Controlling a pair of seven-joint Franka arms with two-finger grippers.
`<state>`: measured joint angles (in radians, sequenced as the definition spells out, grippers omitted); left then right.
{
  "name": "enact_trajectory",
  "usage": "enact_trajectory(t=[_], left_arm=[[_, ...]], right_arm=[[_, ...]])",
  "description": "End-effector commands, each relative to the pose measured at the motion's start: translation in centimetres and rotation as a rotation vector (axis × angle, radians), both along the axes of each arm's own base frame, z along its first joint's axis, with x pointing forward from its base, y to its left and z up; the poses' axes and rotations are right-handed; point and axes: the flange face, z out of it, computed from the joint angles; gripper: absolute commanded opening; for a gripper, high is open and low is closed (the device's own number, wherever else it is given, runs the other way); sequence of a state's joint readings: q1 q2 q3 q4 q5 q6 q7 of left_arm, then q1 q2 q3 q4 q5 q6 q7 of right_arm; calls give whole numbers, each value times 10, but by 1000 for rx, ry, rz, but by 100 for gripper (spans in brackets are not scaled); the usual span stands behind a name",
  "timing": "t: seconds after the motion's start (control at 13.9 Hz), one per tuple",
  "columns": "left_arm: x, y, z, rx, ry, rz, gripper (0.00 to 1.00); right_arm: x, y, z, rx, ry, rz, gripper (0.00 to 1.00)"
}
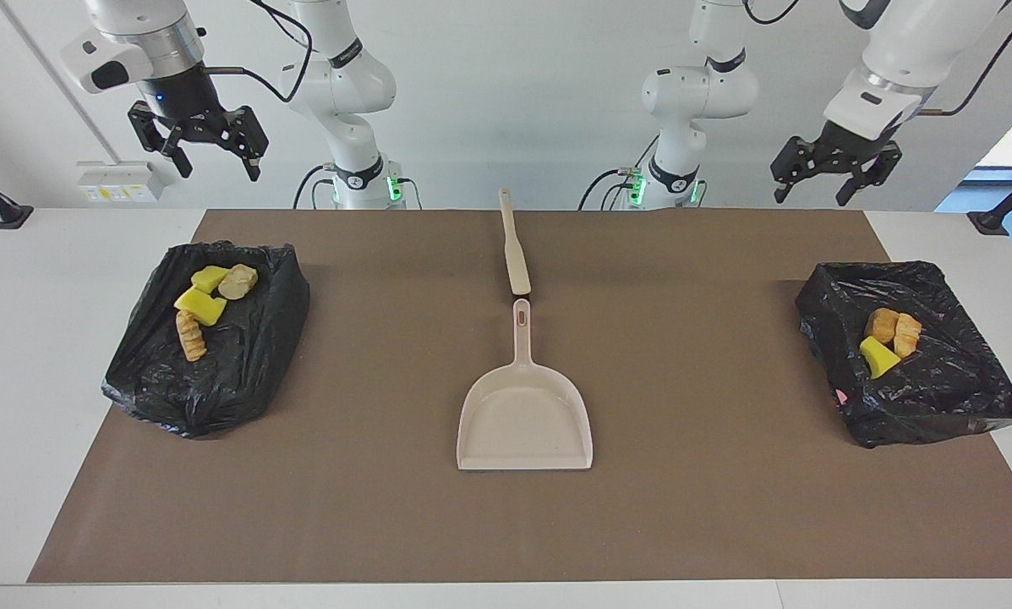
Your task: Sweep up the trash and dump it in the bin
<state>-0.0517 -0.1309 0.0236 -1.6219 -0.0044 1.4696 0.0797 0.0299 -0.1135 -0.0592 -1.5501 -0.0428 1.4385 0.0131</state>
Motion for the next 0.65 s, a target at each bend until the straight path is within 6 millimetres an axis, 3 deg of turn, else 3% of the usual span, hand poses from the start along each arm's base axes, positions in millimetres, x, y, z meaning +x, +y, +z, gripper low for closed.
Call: enact_trajectory(t=[0.0, 0.36, 0.57], left_arm=[[42, 19, 11, 11, 55, -17, 100], [36, 10, 11, 12, 4, -29, 100], [36, 9, 10, 12, 6, -30, 100]], right_arm=[[-5, -8, -1, -7, 6, -7, 100], [-6, -14, -1, 11, 6, -7, 100], [-6, -7, 2, 25, -1, 7, 100]])
